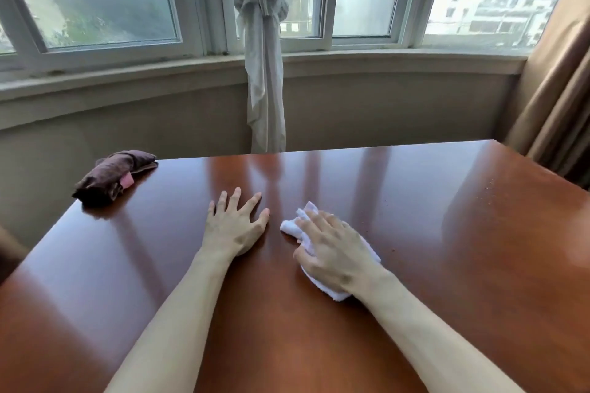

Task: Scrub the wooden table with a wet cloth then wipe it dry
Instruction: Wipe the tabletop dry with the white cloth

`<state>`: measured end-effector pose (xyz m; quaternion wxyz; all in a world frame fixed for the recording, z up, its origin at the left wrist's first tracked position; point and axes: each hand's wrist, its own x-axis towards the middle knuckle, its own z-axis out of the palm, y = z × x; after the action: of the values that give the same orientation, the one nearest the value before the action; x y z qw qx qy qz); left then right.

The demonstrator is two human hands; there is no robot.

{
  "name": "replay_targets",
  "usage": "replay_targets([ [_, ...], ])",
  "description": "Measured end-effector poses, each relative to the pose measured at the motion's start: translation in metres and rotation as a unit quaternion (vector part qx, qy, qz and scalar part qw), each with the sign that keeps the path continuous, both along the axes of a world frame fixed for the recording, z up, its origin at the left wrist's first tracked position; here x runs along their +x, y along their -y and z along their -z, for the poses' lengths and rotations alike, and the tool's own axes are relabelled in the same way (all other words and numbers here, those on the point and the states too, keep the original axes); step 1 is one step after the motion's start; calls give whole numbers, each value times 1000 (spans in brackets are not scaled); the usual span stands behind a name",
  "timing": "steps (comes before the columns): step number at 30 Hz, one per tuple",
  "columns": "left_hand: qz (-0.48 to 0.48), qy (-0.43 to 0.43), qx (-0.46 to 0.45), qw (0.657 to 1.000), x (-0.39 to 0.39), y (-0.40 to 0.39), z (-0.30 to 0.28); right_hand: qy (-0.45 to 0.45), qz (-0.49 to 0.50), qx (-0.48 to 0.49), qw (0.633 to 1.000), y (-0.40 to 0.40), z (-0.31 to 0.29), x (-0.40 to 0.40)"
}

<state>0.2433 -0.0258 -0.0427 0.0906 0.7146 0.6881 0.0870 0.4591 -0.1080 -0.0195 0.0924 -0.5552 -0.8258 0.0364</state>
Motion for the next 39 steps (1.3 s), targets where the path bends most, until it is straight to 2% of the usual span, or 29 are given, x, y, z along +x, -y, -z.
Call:
replay_targets([
  [3, 0, 4, -2, 1000, 0, 1, 0, -11, 9, 24, 1000, 46, 3, -1],
  [7, -1, 11, 5, 1000, 0, 1, 2, -29, 15, -3, 999, 25, 7, 4],
  [14, 1, 8, 28, 1000, 1, -2, 7, -23, 79, -23, 996, -124, -6, 4],
  [19, -10, 4, 31, 999, 1, -4, 10, -9, 71, -25, 997, -256, -5, -1],
  [23, -18, 1, 35, 999, 1, -4, 8, 16, 85, -31, 996, -304, -3, -5],
  [28, -17, -2, 17, 1000, 0, -5, 4, 64, 4, -4, 998, -256, 0, -13],
  [32, -13, -1, 15, 1000, 1, -5, 4, 8, -9, -21, 1000, -161, -1, -20],
  [37, -5, 21, 17, 1000, 0, -2, 3, 7, -72, -1, 997, -44, -1, -27],
  [39, 1, 20, 13, 1000, 1, 1, 1, 10, -103, 36, 994, -4, 1, -29],
])
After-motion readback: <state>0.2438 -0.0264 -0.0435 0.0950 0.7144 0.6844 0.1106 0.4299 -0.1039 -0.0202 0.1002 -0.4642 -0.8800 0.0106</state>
